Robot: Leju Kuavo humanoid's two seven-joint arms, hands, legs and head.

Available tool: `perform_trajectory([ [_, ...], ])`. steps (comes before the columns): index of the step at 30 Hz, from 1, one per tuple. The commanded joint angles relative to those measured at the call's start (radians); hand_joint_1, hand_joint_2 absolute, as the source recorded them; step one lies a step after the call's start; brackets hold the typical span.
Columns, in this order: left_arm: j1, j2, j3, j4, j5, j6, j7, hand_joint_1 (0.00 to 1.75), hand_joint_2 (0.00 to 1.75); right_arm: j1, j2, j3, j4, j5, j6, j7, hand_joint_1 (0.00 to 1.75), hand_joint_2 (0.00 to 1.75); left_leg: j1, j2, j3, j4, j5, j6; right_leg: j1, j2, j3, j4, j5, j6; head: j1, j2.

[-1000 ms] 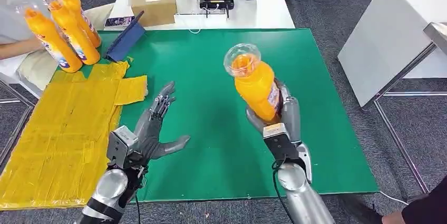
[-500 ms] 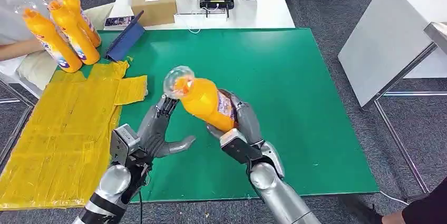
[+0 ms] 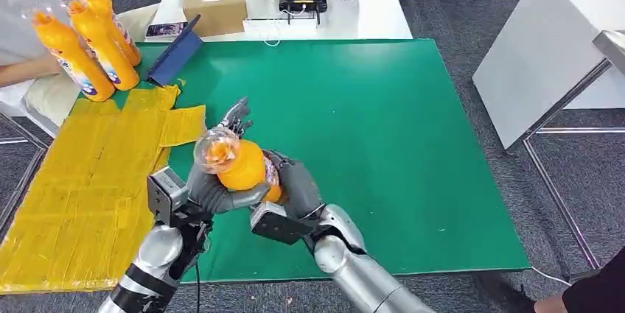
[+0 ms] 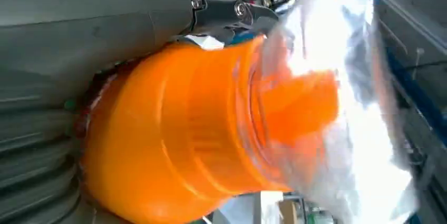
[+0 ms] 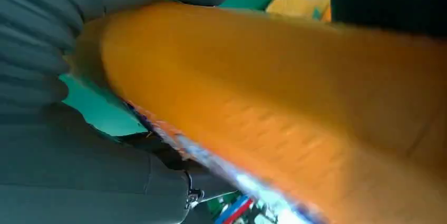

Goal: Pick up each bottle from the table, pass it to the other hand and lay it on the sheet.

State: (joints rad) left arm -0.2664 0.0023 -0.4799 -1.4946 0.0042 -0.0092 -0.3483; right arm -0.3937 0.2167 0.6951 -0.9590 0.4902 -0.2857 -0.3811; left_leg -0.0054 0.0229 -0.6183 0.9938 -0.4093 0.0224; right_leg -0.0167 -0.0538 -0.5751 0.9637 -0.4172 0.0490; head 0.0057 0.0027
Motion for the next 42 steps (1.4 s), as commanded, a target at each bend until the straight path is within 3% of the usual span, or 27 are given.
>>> perform_trajectory([
  [1, -0.055, 0.011, -0.039, 0.066, 0.003, -0.002, 0.005, 0.00, 1.75, -0.051, 0.005, 0.124, 0.139, 0.015, 0.005, -0.004, 1.75, 1.75, 0.001, -0.001, 0.003, 0.000, -0.001, -0.001, 0.001, 0.003, 0.004, -0.001, -0.001, -0.002, 0.000, 0.000],
  [23, -0.062, 0.003, -0.038, 0.083, 0.001, 0.008, 0.006, 0.00, 1.75, -0.048, 0.010, 0.147, 0.146, 0.017, 0.014, -0.003, 1.75, 1.75, 0.001, -0.002, 0.003, 0.000, -0.001, -0.001, 0.001, 0.002, 0.004, -0.001, -0.001, -0.002, 0.000, 0.000],
  [24, -0.065, 0.001, -0.039, 0.091, 0.000, 0.012, 0.005, 1.47, 1.75, -0.048, 0.010, 0.149, 0.146, 0.014, 0.012, 0.000, 1.75, 1.75, 0.001, -0.001, 0.002, 0.000, 0.000, -0.001, 0.000, 0.001, 0.002, -0.001, -0.001, -0.001, 0.000, 0.000],
  [25, -0.064, 0.000, -0.038, 0.094, -0.002, 0.017, 0.002, 1.75, 1.75, -0.048, 0.008, 0.149, 0.146, 0.011, 0.011, 0.002, 1.75, 1.75, 0.002, -0.002, 0.004, 0.000, -0.001, -0.002, 0.001, 0.002, 0.005, -0.001, -0.002, -0.002, 0.000, 0.000],
  [42, -0.069, -0.007, -0.018, 0.115, -0.015, 0.054, -0.009, 1.75, 1.75, -0.021, -0.007, 0.090, 0.087, -0.040, -0.028, 0.005, 1.75, 1.75, 0.002, -0.003, 0.004, 0.000, -0.001, -0.002, 0.001, 0.001, 0.004, -0.001, -0.002, -0.002, 0.000, 0.000],
])
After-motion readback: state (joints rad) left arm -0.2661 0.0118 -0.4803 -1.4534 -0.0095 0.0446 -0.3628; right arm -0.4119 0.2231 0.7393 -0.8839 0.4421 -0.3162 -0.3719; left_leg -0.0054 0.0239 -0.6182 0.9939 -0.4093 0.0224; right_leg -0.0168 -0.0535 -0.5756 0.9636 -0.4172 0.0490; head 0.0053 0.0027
